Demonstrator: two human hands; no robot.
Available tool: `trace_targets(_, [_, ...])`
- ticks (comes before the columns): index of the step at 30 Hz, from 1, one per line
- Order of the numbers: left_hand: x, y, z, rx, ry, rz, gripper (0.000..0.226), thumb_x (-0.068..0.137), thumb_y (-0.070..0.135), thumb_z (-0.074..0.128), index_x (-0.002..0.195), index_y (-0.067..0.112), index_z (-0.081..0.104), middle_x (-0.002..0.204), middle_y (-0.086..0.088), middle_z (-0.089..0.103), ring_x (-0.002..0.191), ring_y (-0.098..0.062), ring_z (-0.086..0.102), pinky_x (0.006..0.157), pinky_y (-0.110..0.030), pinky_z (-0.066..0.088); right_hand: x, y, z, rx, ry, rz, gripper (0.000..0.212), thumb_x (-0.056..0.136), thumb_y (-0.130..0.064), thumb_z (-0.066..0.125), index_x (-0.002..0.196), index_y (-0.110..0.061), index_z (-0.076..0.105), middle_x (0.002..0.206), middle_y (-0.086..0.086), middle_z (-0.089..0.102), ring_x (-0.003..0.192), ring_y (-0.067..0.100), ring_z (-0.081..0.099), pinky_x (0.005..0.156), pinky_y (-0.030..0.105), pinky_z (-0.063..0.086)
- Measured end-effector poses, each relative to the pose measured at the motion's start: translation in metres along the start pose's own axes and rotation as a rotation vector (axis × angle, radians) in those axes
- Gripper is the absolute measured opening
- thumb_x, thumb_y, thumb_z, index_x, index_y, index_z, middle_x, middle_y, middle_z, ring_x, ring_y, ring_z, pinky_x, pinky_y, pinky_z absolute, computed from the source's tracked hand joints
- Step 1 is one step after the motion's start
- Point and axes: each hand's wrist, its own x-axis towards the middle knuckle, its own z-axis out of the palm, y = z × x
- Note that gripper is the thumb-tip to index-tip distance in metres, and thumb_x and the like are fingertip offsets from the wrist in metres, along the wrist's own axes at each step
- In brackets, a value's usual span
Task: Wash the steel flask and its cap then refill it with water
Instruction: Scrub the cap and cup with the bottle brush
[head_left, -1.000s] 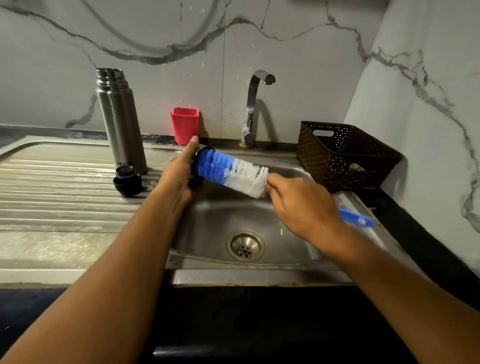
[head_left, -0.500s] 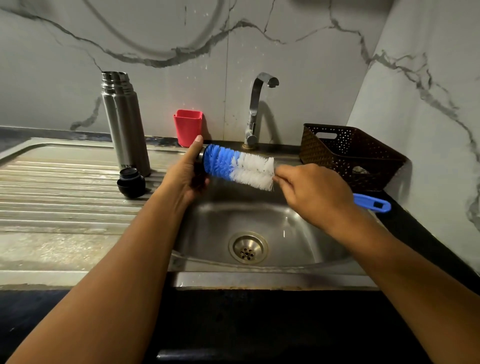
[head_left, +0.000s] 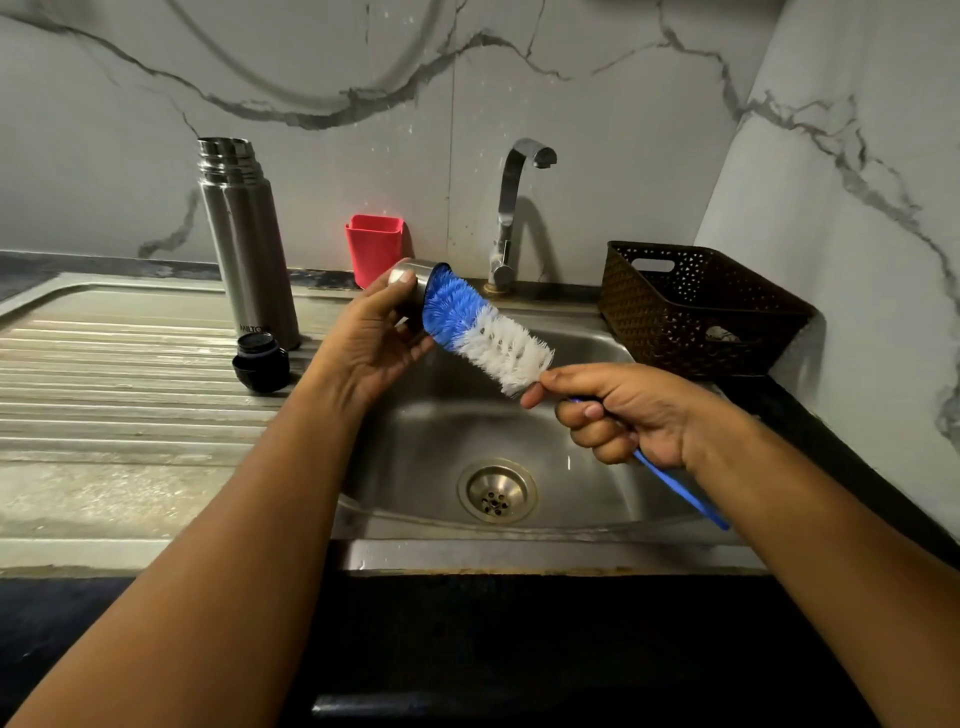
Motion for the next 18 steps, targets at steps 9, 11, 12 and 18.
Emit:
trace_targets(9, [-0.007, 0.001, 0.003, -0.030, 0.098, -0.042, 0.046, 0.090, 0.041, 0.074, 0.124, 0.011, 0.064, 0.080, -0.002, 0.076, 0.071, -0.018, 0.075, 0.067, -0.031, 0.061, 0.005, 0.020, 0.018, -1.483, 0.740, -0.831, 0.018, 0.104, -0.035, 0.049, 0.103, -0.026, 0.065, 0.073, -0.004, 0.065, 0.061, 0.023, 0.061, 0.049, 0.035, 0.047])
trace_targets(11, [-0.006, 0.000, 0.001, -0.048, 0.112, -0.038, 0.043, 0.091, 0.035, 0.072, 0.125, 0.012, 0.061, 0.082, -0.003, 0.071, 0.073, -0.020, 0.071, 0.079, -0.036, 0.061, 0.004, 0.024, 0.021, -1.530, 0.754, -0.874, 0.015, 0.104, -0.032, 0.051, 0.100, -0.024, 0.064, 0.070, -0.004, 0.062, 0.056, 0.022, 0.059, 0.045, 0.030, 0.038])
trace_targets(12, [-0.005, 0.000, 0.000, -0.071, 0.124, -0.016, 0.039, 0.092, 0.030, 0.071, 0.124, 0.012, 0.060, 0.084, -0.005, 0.070, 0.075, -0.021, 0.071, 0.085, -0.040, 0.061, 0.005, 0.026, 0.022, -1.502, 0.743, -0.865, 0.017, 0.104, -0.033, 0.051, 0.098, -0.024, 0.064, 0.069, -0.005, 0.062, 0.056, 0.021, 0.058, 0.046, 0.029, 0.034])
trace_targets(18, [-0.009, 0.007, -0.002, -0.263, 0.010, 0.074, 0.040, 0.097, 0.006, 0.060, 0.137, 0.010, 0.065, 0.129, -0.018, 0.064, 0.118, -0.033, 0.066, 0.102, -0.051, 0.056, 0.017, 0.020, 0.019, -0.571, 0.369, -0.470, 0.024, 0.105, -0.029, 0.056, 0.094, -0.019, 0.075, 0.051, -0.011, 0.050, 0.040, 0.002, 0.041, 0.042, 0.021, 0.033])
